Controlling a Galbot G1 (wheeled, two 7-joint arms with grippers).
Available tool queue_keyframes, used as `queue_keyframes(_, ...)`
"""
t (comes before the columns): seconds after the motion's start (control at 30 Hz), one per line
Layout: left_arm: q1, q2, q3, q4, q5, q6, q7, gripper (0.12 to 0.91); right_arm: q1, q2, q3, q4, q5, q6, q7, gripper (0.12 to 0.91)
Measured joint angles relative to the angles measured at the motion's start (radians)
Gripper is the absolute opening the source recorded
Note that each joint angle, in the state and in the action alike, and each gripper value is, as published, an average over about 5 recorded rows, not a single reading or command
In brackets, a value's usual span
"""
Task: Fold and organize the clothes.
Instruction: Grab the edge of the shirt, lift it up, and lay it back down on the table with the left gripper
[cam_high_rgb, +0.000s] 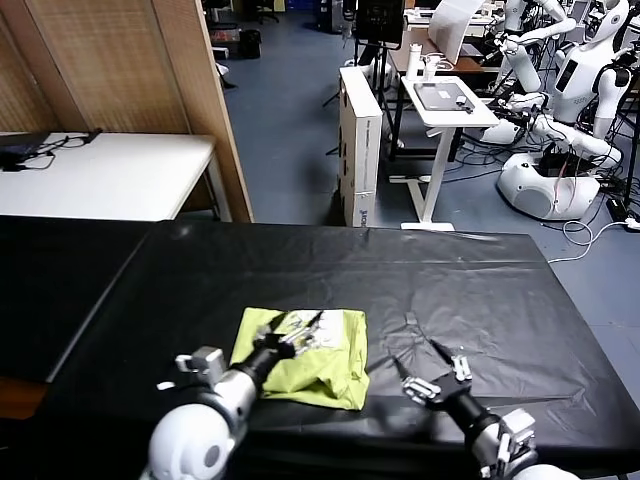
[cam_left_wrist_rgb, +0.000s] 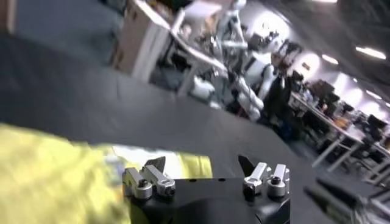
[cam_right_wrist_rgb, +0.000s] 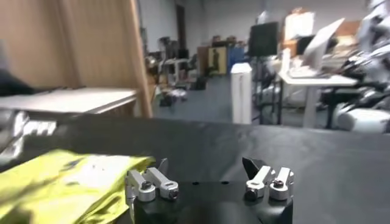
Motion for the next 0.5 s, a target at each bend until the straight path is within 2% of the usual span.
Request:
queue_keyframes(0.17,0.031,0.001,-0.028,-0.004,0.061,-0.016,0.002,0.907,0.057,-0.042,-0.107,-0.028,-0.099,0.012,-0.003,0.907)
queue_keyframes(0.33,0.052,-0.011,-0.036,-0.001,0.105,-0.027,0.007,0.907,0.1,-0.043,-0.193,-0.06,-0.171,0.025,0.01,0.907)
queue_keyframes(0.5,0.062,-0.017,-0.038,0.002,0.119,-0.031,0.008,0.907,0.124,-0.032,-0.252,-0.088,-0.209,0.028,0.025,0.889)
